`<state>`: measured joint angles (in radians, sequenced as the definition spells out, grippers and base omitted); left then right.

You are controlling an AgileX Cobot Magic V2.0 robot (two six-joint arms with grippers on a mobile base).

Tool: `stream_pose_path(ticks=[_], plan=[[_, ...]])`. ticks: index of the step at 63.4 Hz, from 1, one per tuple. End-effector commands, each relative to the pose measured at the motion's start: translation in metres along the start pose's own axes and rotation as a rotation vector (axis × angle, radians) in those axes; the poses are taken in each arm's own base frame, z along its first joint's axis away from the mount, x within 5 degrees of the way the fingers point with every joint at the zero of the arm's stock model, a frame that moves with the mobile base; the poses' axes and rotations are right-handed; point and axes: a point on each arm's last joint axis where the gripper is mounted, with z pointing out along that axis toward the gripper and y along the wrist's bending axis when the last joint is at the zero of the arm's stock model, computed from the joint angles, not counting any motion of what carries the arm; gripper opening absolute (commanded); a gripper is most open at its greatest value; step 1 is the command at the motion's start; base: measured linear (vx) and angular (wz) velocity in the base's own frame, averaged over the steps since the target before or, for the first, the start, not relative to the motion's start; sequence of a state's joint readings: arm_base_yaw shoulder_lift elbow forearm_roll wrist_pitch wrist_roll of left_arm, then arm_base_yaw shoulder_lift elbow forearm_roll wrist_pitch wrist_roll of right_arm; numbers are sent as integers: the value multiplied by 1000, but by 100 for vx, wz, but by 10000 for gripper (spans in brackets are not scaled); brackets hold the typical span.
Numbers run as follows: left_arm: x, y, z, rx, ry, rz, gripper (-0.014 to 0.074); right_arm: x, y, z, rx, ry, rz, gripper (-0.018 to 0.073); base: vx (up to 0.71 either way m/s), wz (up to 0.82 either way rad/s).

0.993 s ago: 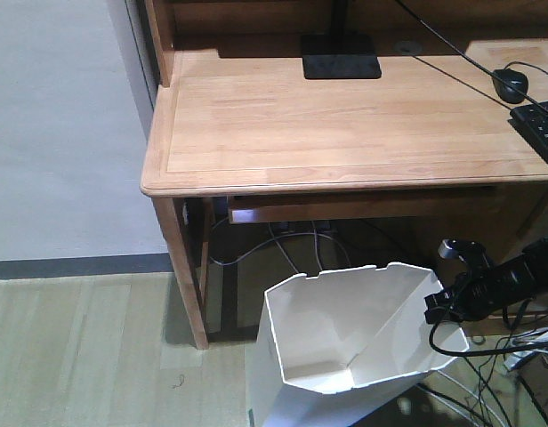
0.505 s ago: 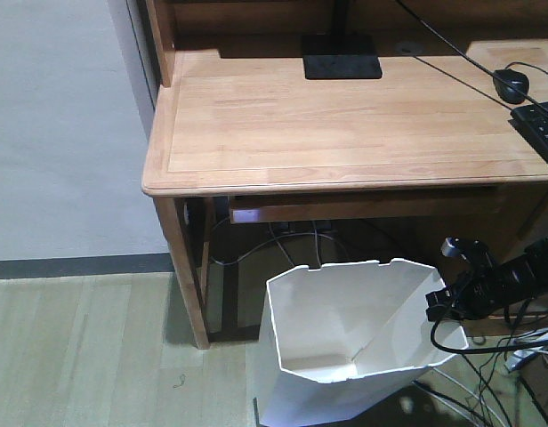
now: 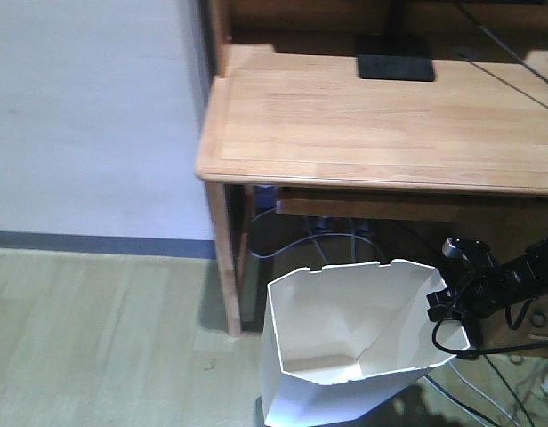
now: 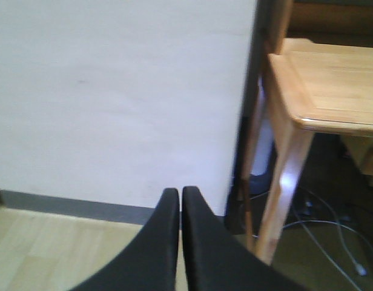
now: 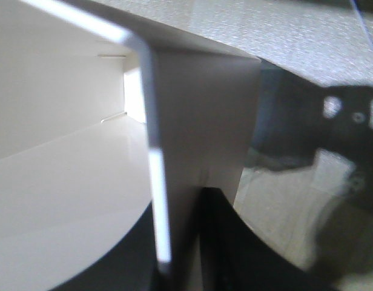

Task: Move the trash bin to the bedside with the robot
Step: 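Hold the bin with the right gripper while the base turns toward the bed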

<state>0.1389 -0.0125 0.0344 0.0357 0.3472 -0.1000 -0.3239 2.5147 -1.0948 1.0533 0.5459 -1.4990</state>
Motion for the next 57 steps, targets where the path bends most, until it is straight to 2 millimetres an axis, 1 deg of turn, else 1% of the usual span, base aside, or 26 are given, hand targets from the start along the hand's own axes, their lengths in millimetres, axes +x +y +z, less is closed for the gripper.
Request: stream_pose_path(ticks=[1, 40, 57], plan=[[-5, -1, -1, 11, -76, -6, -6, -19, 22, -26, -178, -75, 2, -5, -8, 48], [-5, -1, -1, 11, -76, -6, -6, -19, 22, -26, -176, -76, 2, -5, -7, 63], [-5, -1, -1, 11, -76, -6, -6, -19, 22, -26, -175, -76, 2, -5, 1, 53]])
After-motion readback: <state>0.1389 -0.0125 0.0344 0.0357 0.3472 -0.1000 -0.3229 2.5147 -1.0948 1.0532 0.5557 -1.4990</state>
